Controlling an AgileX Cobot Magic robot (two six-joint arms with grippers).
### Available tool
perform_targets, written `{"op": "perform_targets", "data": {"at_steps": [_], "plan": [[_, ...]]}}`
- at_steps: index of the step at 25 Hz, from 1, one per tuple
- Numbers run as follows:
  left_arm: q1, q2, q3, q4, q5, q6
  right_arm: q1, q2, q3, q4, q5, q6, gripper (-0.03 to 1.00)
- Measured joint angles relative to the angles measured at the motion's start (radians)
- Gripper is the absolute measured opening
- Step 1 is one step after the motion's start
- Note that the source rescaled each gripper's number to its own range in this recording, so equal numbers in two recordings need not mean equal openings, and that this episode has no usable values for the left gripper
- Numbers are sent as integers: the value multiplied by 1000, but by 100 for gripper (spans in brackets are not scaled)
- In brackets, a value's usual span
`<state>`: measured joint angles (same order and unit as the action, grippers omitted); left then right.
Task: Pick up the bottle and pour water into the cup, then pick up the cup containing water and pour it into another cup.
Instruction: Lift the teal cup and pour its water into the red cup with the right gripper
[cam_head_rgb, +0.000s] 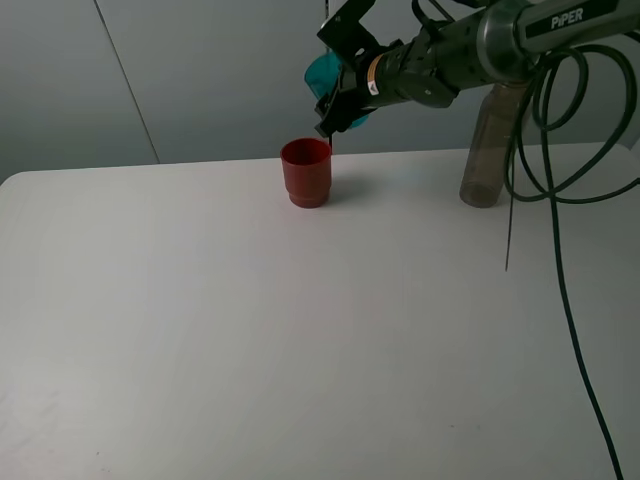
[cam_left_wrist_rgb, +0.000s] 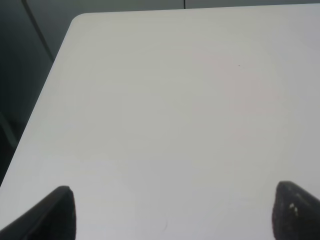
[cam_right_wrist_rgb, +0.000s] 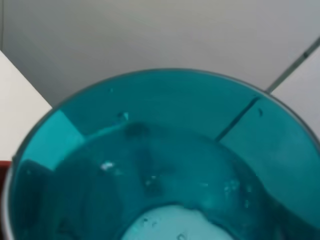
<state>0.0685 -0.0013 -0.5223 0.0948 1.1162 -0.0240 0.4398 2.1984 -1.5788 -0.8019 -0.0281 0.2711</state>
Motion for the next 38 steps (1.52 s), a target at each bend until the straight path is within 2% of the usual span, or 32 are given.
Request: {"op": "perform_targets", "data": {"at_steps": [12,20,29,38], "plan": [[0,0,0,0,0,0,0,0,0,-96,-31,-95,7],[0,0,0,0,0,0,0,0,-8,-103,-45,-132,7],[0,0,0,0,0,0,0,68,-114,-101,-17,-132,7],[0,0,0,0,0,0,0,68,-120,-101,-15,-164,7]]}}
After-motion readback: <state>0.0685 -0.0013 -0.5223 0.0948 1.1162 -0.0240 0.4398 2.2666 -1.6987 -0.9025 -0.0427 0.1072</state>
